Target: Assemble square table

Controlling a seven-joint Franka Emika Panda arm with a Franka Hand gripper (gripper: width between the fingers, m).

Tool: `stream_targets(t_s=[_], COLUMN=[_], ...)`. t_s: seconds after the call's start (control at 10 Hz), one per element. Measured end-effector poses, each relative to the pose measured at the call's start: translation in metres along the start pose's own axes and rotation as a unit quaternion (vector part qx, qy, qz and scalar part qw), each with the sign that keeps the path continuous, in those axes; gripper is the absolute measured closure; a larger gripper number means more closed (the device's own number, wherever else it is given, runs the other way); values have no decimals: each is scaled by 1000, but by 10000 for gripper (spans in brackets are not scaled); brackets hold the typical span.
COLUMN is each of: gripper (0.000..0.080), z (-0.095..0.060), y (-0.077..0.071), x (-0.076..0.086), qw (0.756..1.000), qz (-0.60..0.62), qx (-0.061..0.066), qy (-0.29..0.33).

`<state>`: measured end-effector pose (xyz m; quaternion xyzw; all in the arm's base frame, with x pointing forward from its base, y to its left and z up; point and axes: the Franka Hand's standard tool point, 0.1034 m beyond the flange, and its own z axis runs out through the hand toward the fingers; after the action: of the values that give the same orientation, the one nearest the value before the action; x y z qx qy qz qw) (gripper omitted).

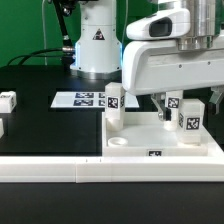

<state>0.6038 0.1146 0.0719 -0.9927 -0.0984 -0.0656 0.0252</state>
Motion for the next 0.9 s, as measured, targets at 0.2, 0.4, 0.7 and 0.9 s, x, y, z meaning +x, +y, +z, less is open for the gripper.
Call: stream_targets(t_s=[0.2, 0.4, 0.7, 0.9], gripper=[436, 510, 509, 509], z=[0, 0, 0, 0], y=[0, 0, 0, 0], x=[0, 0, 0, -1], qw=[1000, 1000, 997, 987], qz=[0, 10, 78, 161], qx=[0, 0, 1, 0], qy=[0, 0, 0, 4])
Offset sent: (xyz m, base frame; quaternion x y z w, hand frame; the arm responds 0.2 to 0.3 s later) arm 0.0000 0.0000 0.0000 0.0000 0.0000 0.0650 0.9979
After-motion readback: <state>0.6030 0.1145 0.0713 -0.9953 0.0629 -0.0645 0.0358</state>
